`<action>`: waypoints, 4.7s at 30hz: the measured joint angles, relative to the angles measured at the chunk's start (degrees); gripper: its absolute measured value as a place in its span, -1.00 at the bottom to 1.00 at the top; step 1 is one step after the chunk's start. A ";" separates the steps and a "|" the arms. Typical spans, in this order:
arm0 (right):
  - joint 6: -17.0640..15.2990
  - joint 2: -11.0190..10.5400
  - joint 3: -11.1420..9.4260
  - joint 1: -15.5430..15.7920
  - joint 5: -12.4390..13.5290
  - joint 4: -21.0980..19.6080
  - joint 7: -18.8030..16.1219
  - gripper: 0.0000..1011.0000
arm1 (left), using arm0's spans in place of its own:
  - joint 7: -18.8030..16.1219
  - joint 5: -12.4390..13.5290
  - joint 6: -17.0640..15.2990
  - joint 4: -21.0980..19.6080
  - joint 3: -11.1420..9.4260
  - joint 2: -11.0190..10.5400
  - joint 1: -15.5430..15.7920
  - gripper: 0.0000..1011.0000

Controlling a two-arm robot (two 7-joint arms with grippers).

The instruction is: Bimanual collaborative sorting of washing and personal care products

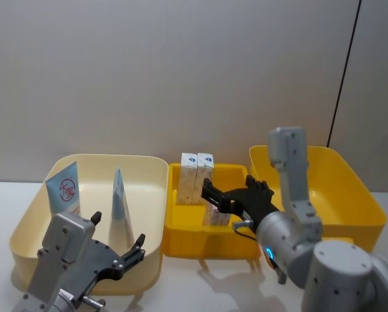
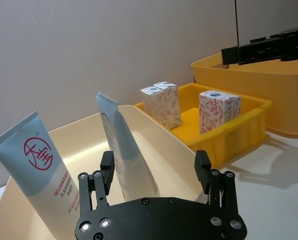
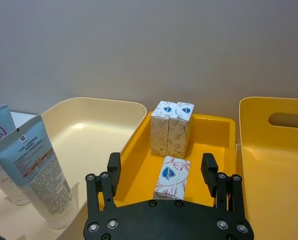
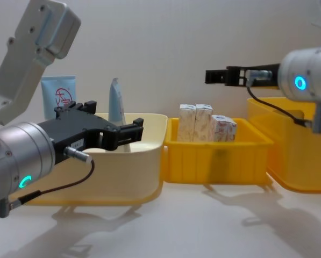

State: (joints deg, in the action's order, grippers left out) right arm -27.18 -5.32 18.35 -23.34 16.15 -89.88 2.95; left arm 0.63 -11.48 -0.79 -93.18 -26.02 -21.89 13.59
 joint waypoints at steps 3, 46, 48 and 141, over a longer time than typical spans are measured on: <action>-1.61 0.75 0.22 -1.42 -0.34 1.02 0.64 0.98 | 0.00 0.00 0.00 0.00 0.00 0.00 0.00 0.98; -14.49 9.28 -2.65 -10.76 -1.53 17.17 7.18 0.98 | 0.00 0.00 0.00 0.00 0.00 0.00 0.00 0.98; -14.45 9.52 -2.75 -11.02 -1.64 17.94 7.21 0.98 | 0.00 0.00 0.00 0.00 0.00 0.00 0.00 0.98; 5.13 5.23 -12.88 -12.60 -8.84 13.60 12.49 -0.18 | 0.00 0.00 0.00 0.00 -0.01 0.00 0.00 0.98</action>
State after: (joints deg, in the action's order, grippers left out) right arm -22.05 -0.09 5.47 -35.94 7.31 -76.28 15.44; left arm 0.63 -11.48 -0.80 -93.18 -26.03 -21.89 13.59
